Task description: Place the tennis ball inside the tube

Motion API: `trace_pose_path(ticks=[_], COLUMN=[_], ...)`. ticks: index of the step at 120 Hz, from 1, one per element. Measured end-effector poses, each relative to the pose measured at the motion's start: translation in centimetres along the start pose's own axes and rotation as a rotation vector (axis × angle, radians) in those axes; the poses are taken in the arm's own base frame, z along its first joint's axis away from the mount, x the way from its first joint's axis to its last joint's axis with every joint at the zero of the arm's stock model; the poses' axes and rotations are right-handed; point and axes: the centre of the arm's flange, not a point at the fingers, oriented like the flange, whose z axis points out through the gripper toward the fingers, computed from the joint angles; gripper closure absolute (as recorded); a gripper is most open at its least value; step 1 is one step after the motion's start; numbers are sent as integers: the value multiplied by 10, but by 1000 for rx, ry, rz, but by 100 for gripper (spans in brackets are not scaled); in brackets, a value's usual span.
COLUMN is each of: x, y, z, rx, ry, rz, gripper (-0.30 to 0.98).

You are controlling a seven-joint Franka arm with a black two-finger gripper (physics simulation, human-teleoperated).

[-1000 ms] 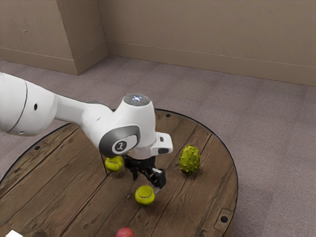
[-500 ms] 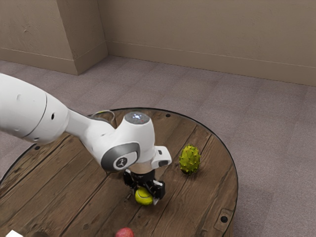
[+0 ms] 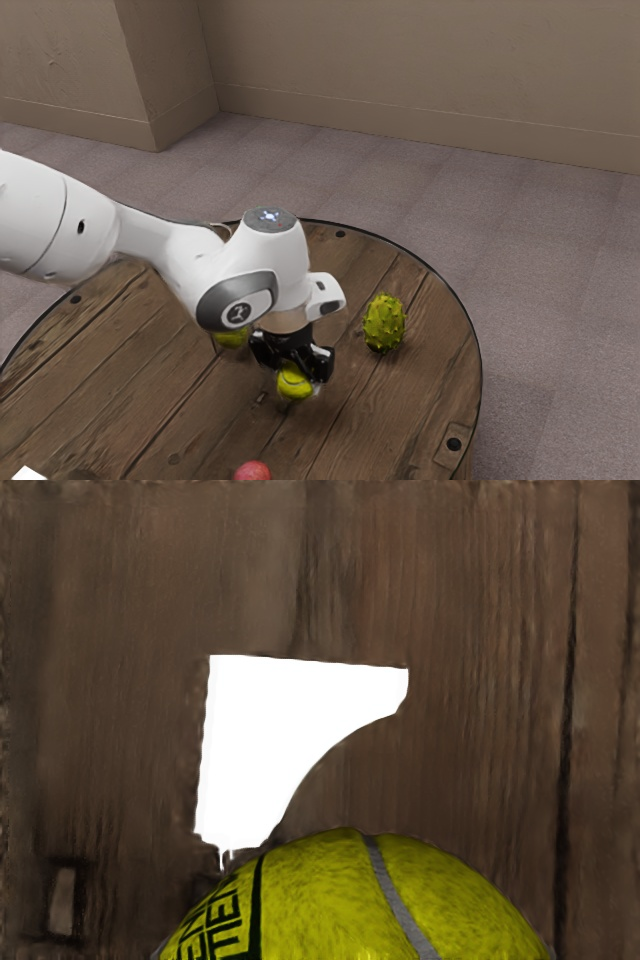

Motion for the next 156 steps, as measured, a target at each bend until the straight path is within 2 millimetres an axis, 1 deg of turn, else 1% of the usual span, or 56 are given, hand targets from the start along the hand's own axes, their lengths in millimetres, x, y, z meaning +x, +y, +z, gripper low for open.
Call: trace_pose_path(ticks=[8, 32, 41, 47, 55, 61, 70, 78, 83, 99, 111, 124, 144, 150, 156], x=[-1, -4, -1, 6, 15, 17, 21, 28, 29, 38, 43, 48, 55, 57, 58], y=[-1, -10, -14, -24, -44, -57, -69, -84, -90, -117, -130, -141, -163, -170, -172], z=[-23, -106, -133, -148, -168, -179, -196, -210, -215, -220, -223, -227, -223, -219, -215], rx=[-4, -32, -41, -46, -49, -50, -55, -58, -57, -24, -1, 28, 70, 80, 88], ry=[17, 82, 107, 120, 135, 142, 158, 172, 176, 194, 207, 227, 240, 235, 229], rz=[-21, -86, -91, -103, -133, -146, -149, -157, -154, -129, -105, -73, -46, -43, -35], gripper=[53, 56, 56, 56, 54, 53, 52, 52, 51, 50, 45, 43, 43, 43, 42])
